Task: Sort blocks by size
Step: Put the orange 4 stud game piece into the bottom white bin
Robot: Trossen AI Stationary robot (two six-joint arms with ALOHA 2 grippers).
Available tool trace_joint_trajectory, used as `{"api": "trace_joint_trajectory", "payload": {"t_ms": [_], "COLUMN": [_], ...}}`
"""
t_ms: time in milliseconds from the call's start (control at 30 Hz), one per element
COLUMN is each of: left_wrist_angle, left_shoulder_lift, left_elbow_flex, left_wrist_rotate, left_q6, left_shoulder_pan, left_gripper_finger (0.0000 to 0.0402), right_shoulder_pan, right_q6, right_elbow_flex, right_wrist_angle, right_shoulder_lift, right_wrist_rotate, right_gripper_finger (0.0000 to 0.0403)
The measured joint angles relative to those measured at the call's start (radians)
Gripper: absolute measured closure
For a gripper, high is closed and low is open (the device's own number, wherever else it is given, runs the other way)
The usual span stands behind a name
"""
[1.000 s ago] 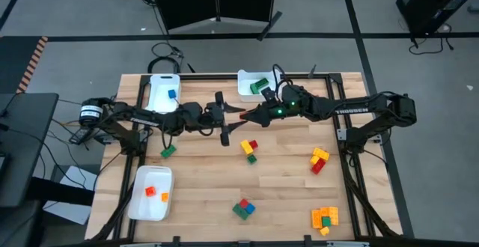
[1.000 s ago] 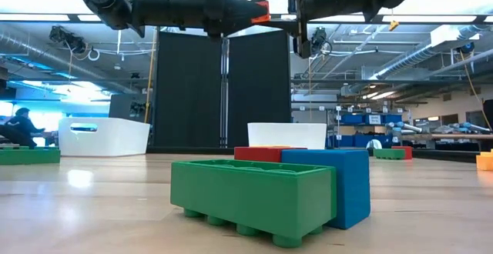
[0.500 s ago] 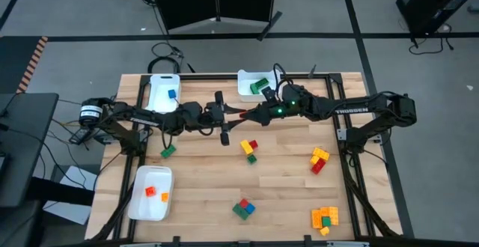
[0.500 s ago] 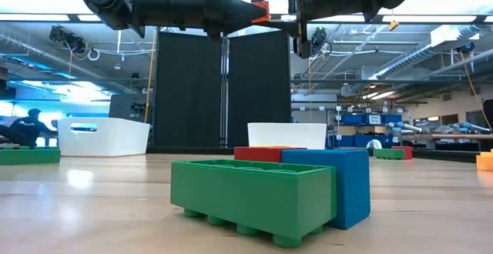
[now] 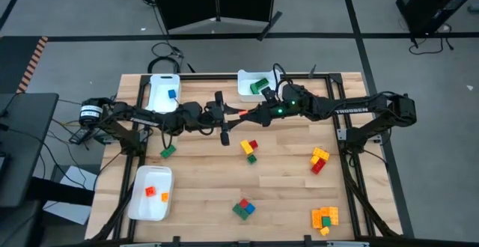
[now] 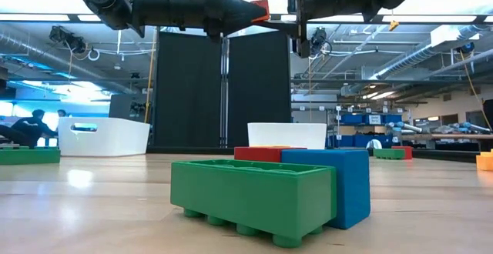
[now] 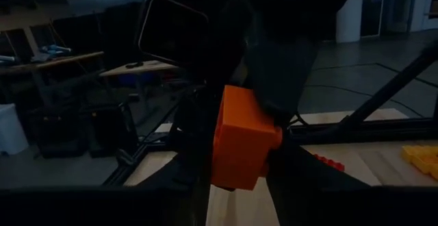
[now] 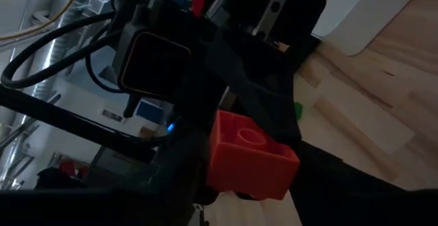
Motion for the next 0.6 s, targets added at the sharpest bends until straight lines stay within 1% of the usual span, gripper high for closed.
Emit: {"api": "trace_joint_trajectory", "payload": {"t_ms": [100, 267, 433, 533, 600], "left_wrist_angle": [-0.002, -0.002, -0.011, -0.042, -0.121], "left_shoulder_lift": [0.000, 0.000, -0.017, -0.052, -0.093], "left_elbow_flex": [0.000, 0.000, -0.001, -0.002, -0.002], "left_wrist_rotate": [0.000, -0.002, -0.016, -0.019, -0.020], "left_q6": [0.000, 0.003, 0.006, 0.006, -0.005], "left_shoulder_pan": [0.000, 0.001, 0.000, 0.000, 0.000], "left_gripper_finger": [0.0275, 0.0275, 0.0275, 0.0275, 0.0275], "right_shoulder_pan": [0.000, -0.006, -0.040, -0.050, -0.053], "right_q6": [0.000, -0.014, -0.017, -0.042, -0.075], "right_elbow_flex": [0.000, 0.000, 0.000, 0.001, 0.001], "right_wrist_angle": [0.000, 0.000, 0.001, -0.010, -0.034], "right_shoulder_lift": [0.000, -0.001, -0.001, -0.002, -0.006], "right_wrist_rotate": [-0.003, -0.011, -0.098, -0.134, -0.135], "right_gripper_finger": [0.0178, 0.0143, 0.0118, 0.0111, 0.0109]}}
